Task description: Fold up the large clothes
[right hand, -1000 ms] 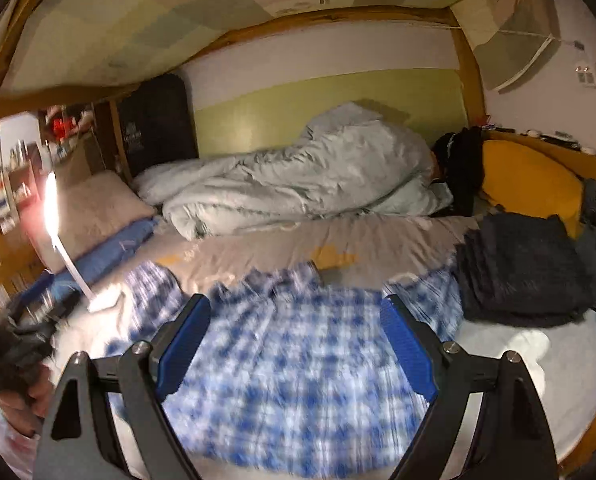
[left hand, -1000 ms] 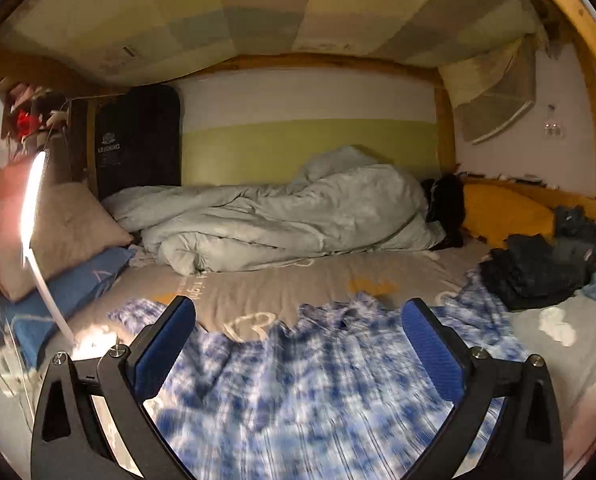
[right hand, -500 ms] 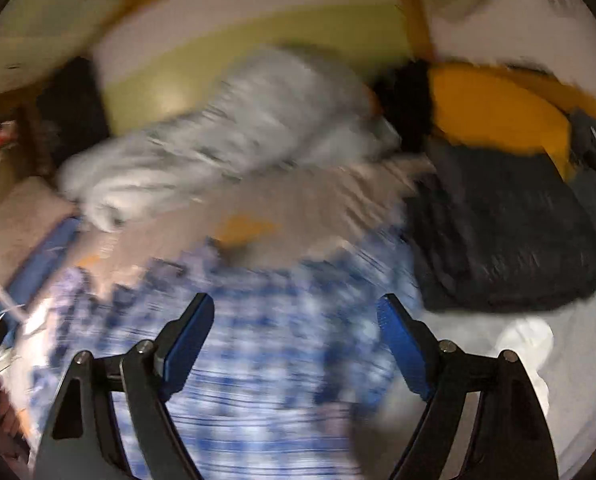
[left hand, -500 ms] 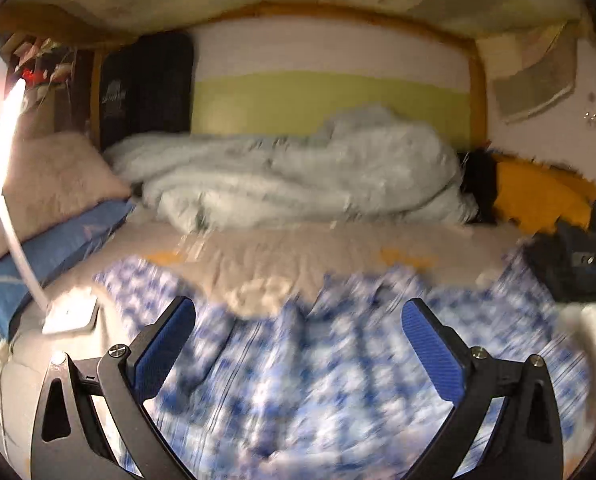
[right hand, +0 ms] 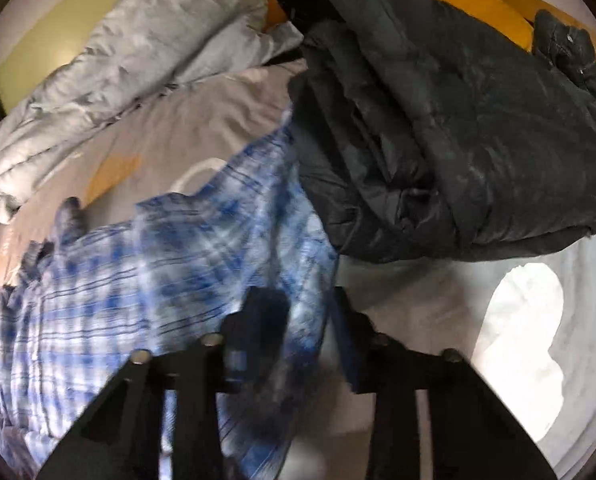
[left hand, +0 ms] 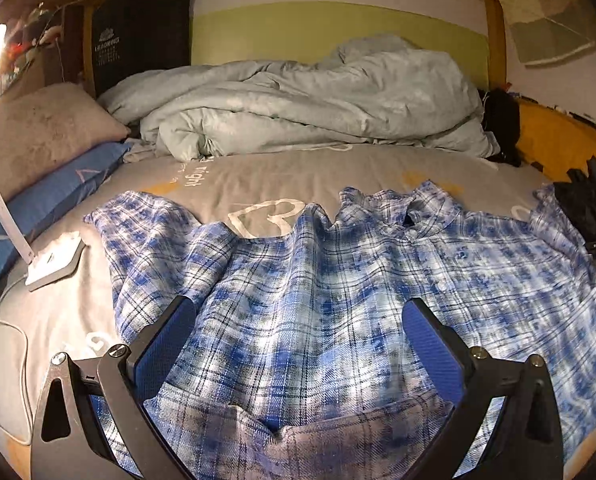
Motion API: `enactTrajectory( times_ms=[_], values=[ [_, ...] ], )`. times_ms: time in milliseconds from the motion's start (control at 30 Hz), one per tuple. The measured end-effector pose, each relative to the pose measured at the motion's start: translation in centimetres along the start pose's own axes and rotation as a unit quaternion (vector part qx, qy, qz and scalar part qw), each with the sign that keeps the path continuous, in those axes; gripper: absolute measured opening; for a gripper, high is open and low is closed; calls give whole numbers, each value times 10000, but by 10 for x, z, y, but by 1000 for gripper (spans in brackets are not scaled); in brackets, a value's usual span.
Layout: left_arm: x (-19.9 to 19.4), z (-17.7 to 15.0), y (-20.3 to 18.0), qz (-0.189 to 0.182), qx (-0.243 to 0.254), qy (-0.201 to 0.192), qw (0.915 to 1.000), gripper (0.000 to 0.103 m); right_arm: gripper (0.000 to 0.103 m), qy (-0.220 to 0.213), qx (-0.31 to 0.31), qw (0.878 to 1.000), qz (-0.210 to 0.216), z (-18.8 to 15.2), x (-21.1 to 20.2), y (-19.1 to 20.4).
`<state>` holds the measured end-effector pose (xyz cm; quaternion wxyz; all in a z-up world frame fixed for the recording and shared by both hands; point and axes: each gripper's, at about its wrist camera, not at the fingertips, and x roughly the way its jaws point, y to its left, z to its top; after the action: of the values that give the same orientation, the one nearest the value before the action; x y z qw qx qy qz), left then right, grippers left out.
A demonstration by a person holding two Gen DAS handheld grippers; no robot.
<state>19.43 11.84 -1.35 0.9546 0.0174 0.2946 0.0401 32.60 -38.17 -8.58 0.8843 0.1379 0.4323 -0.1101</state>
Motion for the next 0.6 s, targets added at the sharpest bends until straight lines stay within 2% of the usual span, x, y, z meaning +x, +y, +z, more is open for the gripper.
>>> enactTrajectory(
  times_ms=[33, 100, 133, 233, 300, 400, 600],
  values=[
    [-1, -1, -1, 23, 29, -11, 10000, 103, 16, 25, 84, 10000, 11, 0, 4, -3],
    [-4, 0, -2, -29, 46, -70, 10000, 103, 14, 103, 269, 9996, 79, 0, 11, -13],
    [-6, 0, -3, -44, 53, -99, 9999, 103, 8, 118, 307, 9994, 108, 0, 13, -15],
    [-10, 0, -3, -65, 59, -132, 9999, 103, 4, -117, 458, 9984, 324, -2, 1, -20],
    [-14, 0, -3, -137, 48, -152, 9998, 103, 3, -402, 313, 9972, 540, -2, -14, -16],
    [-24, 1, -4, -162, 80, -290, 9994, 103, 3, -690, -24, 9909, 1159, -6, -36, -4],
    [-38, 3, -10, -219, 190, -486, 9984, 103, 3, -475, -913, 9763, 1906, -27, -49, 38]
  ],
)
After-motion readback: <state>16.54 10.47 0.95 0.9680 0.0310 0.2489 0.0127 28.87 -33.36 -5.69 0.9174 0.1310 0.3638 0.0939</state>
